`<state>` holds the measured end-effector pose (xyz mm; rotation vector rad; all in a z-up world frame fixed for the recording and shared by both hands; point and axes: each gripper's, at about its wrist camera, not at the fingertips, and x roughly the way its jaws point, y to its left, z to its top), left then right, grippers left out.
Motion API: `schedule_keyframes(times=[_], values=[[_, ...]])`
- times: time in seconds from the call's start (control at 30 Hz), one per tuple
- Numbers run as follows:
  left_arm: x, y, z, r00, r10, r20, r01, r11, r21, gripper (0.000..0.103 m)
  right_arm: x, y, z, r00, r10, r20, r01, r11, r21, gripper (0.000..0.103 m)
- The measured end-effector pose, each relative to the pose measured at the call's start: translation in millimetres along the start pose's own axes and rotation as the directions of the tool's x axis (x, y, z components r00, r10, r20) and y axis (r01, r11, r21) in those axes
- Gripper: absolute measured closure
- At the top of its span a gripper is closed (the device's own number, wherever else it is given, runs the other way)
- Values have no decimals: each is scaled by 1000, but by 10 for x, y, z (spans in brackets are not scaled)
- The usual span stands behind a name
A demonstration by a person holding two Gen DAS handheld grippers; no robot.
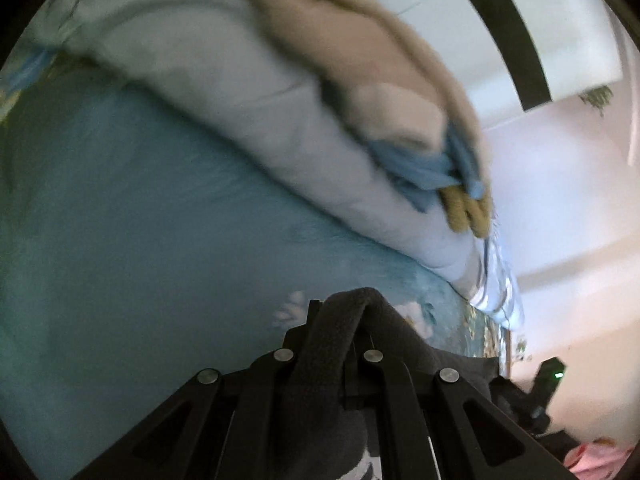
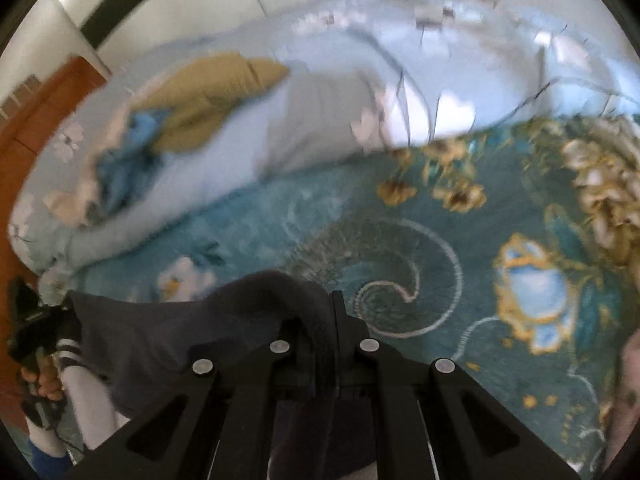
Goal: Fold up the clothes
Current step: 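Lower the hoodie onto the bed with both grippers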
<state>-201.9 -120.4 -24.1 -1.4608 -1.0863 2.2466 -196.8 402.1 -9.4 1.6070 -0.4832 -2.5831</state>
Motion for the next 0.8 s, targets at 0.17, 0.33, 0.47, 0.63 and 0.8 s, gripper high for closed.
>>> schedule_keyframes(times=[0.17, 0.33, 0.47, 0.63, 0.8], values=[[35, -35, -13, 998, 23, -57, -19, 997, 70, 95, 170, -122, -34, 999, 28, -31, -28, 999, 28, 97], [-114, -346, -7, 998, 36, -43, -28, 985, 169, 75, -20, -116, -52, 1000, 20, -3, -20, 1000, -16, 83], [-224, -341, 69, 999, -32, 11, 31, 997, 74, 55, -188, -97, -68, 1000, 5, 22, -3, 998, -58, 65], [-367, -464, -34, 999, 28, 42, -33, 993, 110, 55, -373, -107, -102, 999, -7, 53, 12, 996, -90, 64], [-278, -898, -524, 992, 104, -71, -72, 933, 352, 53, -629, -167, -222, 993, 11, 118, 1, 995, -101, 59]])
